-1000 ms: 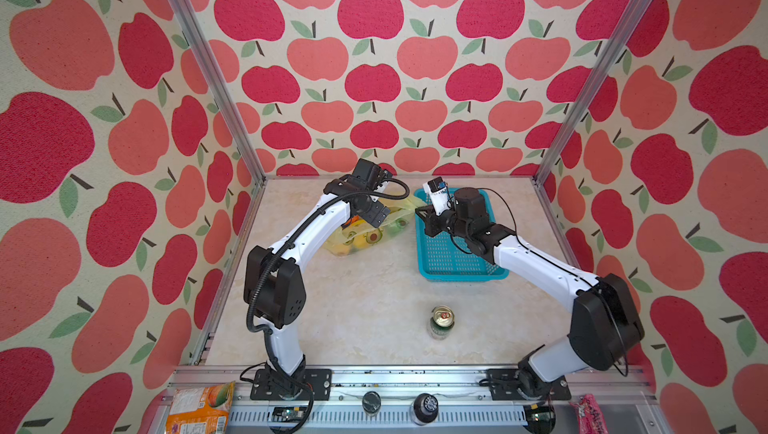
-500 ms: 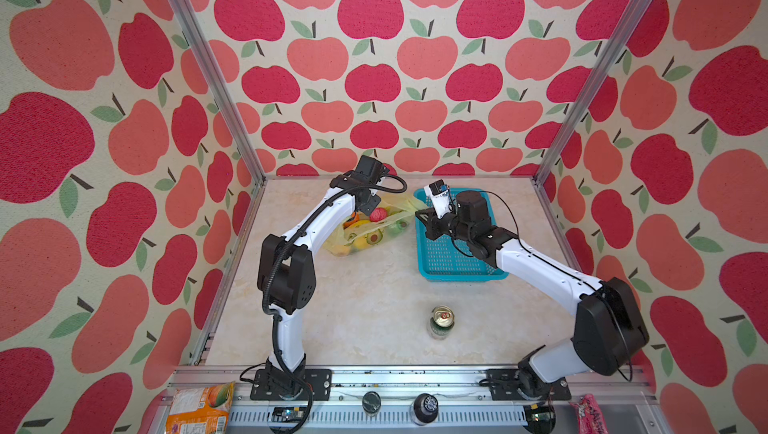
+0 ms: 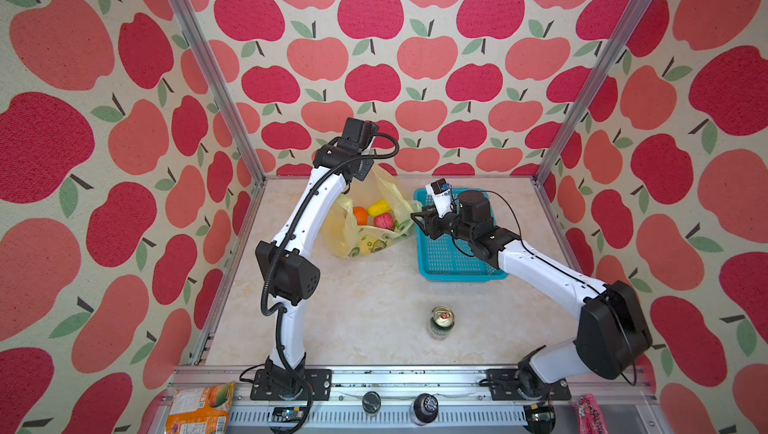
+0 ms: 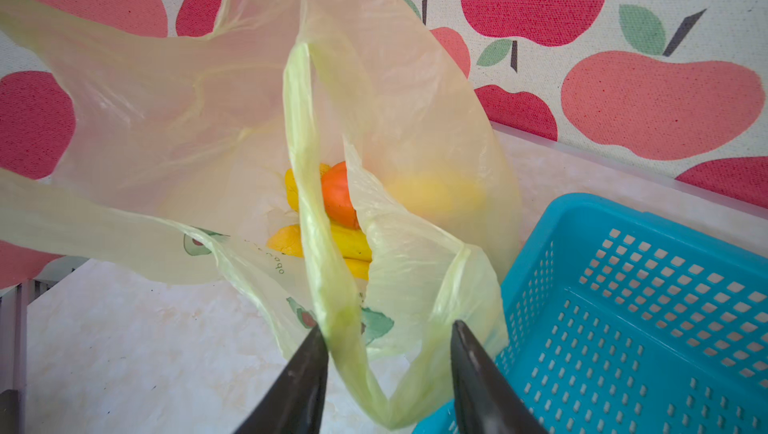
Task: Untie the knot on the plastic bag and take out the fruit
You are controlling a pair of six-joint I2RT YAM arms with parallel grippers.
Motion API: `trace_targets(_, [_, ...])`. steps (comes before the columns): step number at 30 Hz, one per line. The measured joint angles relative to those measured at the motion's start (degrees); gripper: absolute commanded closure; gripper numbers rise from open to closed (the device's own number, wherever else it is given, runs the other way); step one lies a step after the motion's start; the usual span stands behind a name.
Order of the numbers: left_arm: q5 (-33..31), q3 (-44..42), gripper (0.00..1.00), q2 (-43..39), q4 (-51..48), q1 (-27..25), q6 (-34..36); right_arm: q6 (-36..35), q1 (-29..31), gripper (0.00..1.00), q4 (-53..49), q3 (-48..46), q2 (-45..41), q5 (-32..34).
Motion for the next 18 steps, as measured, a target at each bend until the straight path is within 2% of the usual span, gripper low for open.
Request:
trace_targets(7, [-4.4, 7.2, 1.0, 0.6, -4.5, -2.5, 0.6, -0.1, 0.0, 0.23, 0.0, -0.5, -0.4, -1.4])
trace_targets(13, [-9.2, 6.9, 1.0, -1.2, -4.5, -5.4, 2.2, -0.3, 0.0, 0.16, 0.3, -1.0, -0.8, -2.6])
trace_targets(15, [-11.5, 4.4, 1.0, -3.1, -3.4, -6.5, 2.2, -0.4, 0.0, 0.15, 0.3, -1.2, -1.0, -3.0])
trace_targets(18, [-15.1, -6.6, 1.0, -9.3, 0.8, -8.5, 2.1, -0.5, 0.0, 0.14, 0.3, -1.3, -1.1, -3.0])
